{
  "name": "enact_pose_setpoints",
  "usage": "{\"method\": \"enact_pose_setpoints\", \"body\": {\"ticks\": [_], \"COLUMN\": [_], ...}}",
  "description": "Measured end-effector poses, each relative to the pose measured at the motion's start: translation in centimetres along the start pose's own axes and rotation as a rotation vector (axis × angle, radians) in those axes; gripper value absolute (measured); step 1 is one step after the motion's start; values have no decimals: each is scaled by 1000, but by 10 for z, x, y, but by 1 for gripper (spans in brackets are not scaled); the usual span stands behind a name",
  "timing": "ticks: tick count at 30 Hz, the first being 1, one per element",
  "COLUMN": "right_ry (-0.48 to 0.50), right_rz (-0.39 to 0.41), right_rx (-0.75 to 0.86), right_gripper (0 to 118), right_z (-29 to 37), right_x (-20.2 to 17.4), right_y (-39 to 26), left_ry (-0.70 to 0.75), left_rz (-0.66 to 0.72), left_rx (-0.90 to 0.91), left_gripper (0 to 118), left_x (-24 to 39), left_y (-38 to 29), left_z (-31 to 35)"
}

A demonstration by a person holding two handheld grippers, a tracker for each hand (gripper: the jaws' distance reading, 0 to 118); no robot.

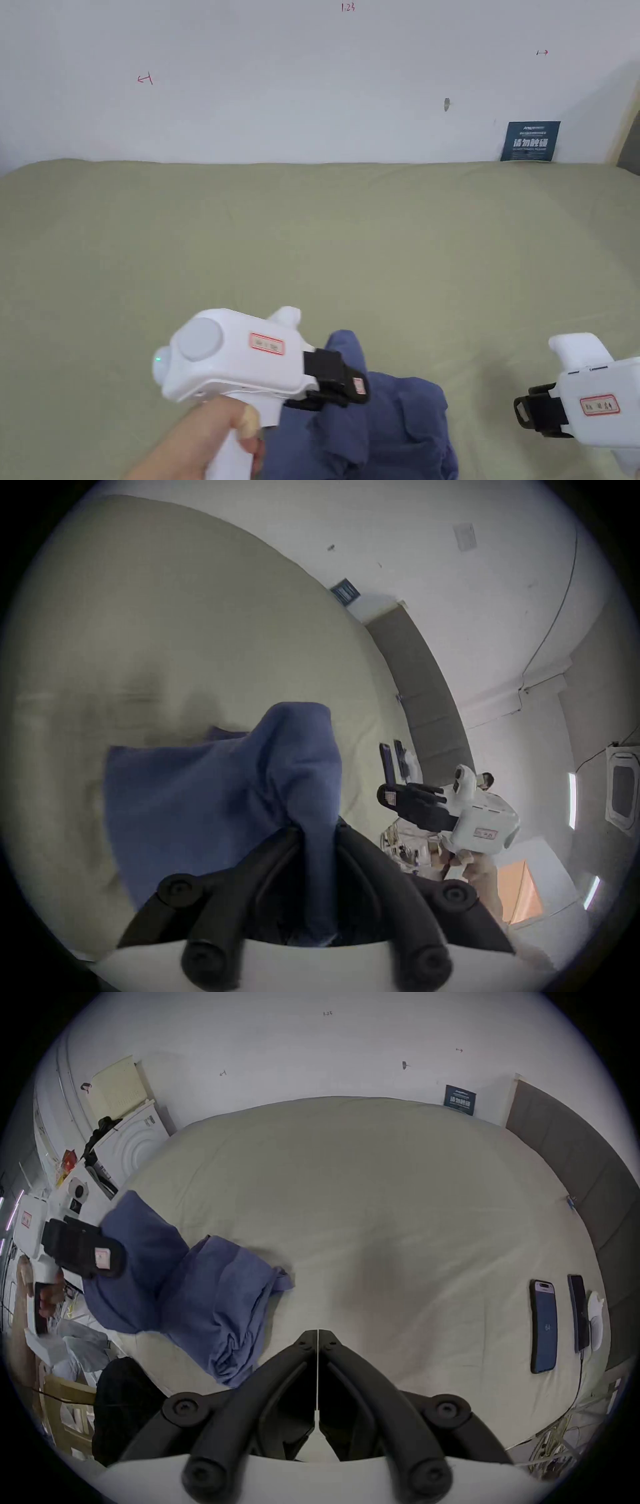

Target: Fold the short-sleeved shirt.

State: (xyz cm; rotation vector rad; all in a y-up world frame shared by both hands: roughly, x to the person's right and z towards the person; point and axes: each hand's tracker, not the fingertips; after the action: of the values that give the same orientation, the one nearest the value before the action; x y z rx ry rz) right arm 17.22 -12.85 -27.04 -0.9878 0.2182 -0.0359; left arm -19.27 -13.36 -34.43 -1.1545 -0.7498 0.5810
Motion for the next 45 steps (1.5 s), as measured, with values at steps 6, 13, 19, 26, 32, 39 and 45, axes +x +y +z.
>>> {"method": "enact_pose_setpoints", "body": {"ticks": [6,13,19,26,32,39,45], "right_ry": [-15,-20,-6,20,251,543,445], "right_rz": [-49,-45,-47,-40,-128,-211,-263], "right_rx": [-13,-36,-26,-39,15,-67,-260], "right_gripper": [0,0,0,0,0,0,0], "right_z": [-7,-12,-15,-24,-23,-76,-150], "right_x": [11,15,9,-6,-27,-64,-75], "right_y": [-6,-11,-5,-2,12,31,9], "left_ry": [-141,-168,-128,-13,-95,17,12], "left_rz": [77,146,82,39,36,176,252], "left_rx": [-30,36,-17,-10,-8,173,189], "left_gripper": [102,104,15,5,5,5,5], "left_x": [-15,-54,-52,-43,-45,-112,-151], "left_y": [-2,-17,-32,-54,-34,-31,-49], "left_z": [-55,-59,-94,-122,-59,42,62]}}
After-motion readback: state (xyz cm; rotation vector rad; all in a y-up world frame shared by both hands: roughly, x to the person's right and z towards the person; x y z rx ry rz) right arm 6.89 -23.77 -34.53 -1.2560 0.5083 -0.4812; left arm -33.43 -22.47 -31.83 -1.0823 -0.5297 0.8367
